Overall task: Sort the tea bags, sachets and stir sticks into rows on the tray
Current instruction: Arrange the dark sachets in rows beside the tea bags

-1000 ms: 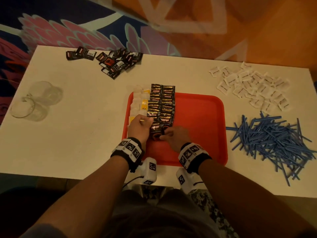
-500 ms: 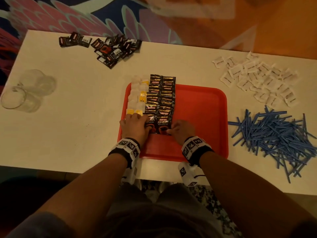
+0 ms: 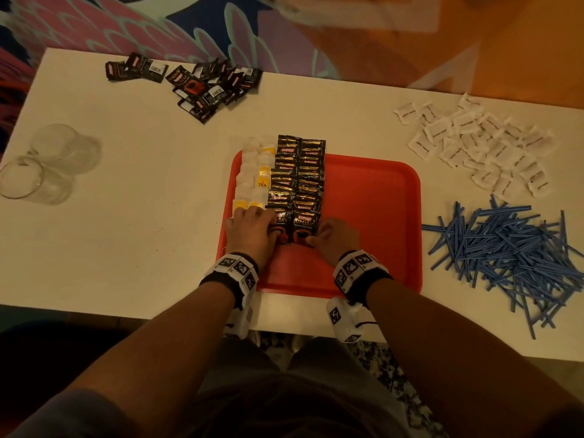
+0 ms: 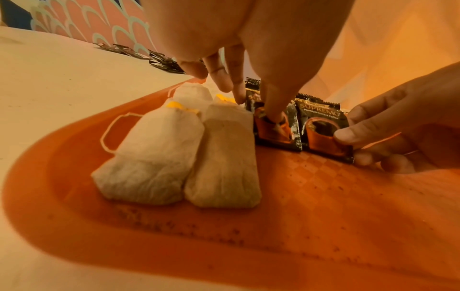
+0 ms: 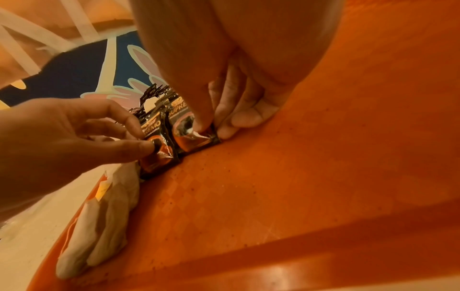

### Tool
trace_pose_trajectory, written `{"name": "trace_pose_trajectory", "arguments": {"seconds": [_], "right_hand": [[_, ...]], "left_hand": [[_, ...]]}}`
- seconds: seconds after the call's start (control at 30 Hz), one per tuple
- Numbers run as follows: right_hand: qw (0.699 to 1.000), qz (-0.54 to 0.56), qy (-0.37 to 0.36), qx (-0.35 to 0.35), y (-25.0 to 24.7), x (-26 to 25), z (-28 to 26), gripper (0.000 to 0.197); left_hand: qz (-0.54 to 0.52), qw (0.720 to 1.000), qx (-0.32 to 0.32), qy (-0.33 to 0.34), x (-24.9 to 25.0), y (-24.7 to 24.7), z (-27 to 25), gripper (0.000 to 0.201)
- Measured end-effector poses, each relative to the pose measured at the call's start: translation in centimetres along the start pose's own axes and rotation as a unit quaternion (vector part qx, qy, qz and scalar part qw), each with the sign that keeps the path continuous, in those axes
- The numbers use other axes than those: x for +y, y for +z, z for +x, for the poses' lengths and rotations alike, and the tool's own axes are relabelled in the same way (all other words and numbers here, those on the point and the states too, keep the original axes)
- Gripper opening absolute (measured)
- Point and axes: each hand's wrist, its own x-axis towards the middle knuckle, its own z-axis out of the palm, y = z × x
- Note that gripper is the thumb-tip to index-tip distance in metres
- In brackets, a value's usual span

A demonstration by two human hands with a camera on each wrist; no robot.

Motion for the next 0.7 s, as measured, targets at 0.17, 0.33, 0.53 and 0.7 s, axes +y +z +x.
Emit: {"name": "trace_pose_trajectory", "arguments": {"seconds": [0.17, 0.33, 0.53, 0.7], "right_hand": [[1.000, 0.023, -0.006, 0.020, 0.0, 0.0, -0.2, 0.023], [0.999, 0.021, -0.023, 0.040, -0.3, -0.1, -0.4, 0.018], [0.998, 0.025, -0.025, 0.046, -0.5, -0.4, -0.5, 0.021], [0.998, 0.031, -0.015, 0.055, -1.1, -0.6, -0.7, 0.020]], "left_hand": [[0.000, 1.000, 0.008, 0.009, 0.0, -0.1, 0.0, 0.028], [-0.013, 1.000, 0.010, 0.005, 0.0, -0.2, 0.2, 0.027], [-0.017, 1.000, 0.009, 0.006, -0.2, -0.3, 0.2, 0.027], [-0.055, 0.998, 0.028, 0.007, -0.7, -0.5, 0.3, 0.023]]}}
